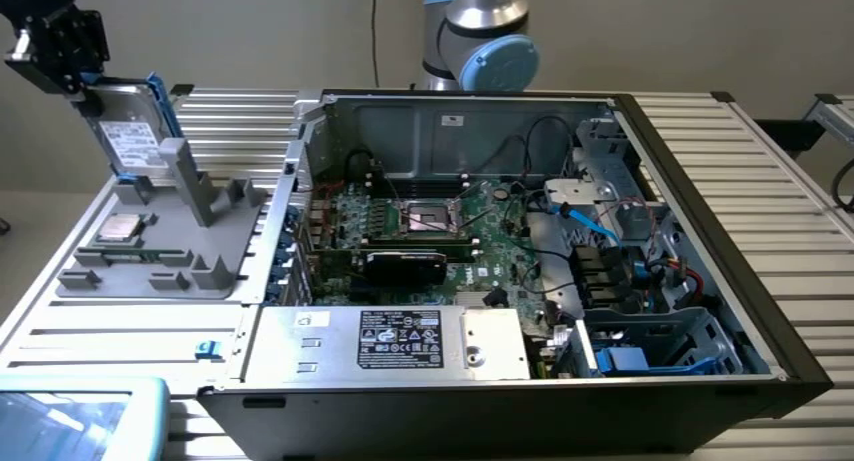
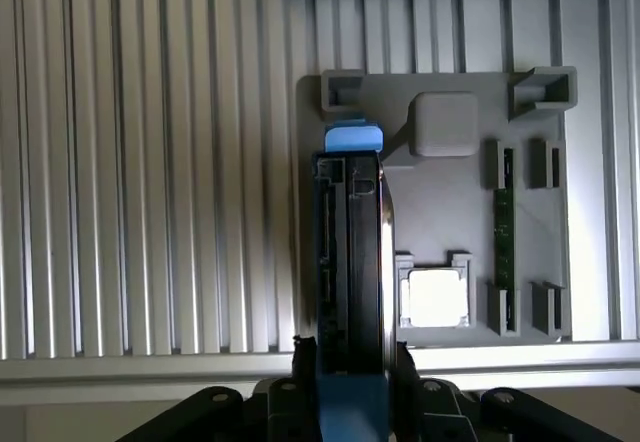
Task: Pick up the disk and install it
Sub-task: 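Pick up the disk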
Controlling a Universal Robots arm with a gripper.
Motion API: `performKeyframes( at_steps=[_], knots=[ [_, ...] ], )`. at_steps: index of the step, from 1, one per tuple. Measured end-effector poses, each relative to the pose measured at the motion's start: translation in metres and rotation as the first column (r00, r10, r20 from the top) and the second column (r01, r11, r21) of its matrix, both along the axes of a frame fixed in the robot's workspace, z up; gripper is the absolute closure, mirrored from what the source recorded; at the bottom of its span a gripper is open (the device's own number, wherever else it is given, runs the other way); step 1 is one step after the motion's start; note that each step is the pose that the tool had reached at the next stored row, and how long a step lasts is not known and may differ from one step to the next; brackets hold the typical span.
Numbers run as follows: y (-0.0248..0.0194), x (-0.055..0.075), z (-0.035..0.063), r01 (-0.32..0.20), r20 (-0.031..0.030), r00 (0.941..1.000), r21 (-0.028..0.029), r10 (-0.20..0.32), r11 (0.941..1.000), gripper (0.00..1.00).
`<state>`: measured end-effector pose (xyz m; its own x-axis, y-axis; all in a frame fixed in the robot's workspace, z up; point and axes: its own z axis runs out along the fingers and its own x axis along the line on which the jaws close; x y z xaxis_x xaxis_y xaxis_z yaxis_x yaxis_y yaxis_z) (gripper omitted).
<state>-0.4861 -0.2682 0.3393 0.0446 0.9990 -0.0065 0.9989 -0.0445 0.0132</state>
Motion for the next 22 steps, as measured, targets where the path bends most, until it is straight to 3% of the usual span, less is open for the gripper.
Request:
performKeyframes(
  at_steps=[4,10,18,22],
  knots=[
    [0.0000,0.000,0.0156,0.000,-0.0001,1.0000,-0.0001,0.000,1.0000,0.63],
    [0.0000,0.000,0.0186,0.000,-0.0001,1.0000,0.0000,0.000,1.0000,0.63],
    [0.0009,0.002,0.0534,0.000,0.0033,1.0000,0.0000,0.000,1.0000,0.63],
    [0.0008,0.012,0.0690,0.000,0.0038,1.0000,0.0004,0.000,1.0000,0.63]
  ],
)
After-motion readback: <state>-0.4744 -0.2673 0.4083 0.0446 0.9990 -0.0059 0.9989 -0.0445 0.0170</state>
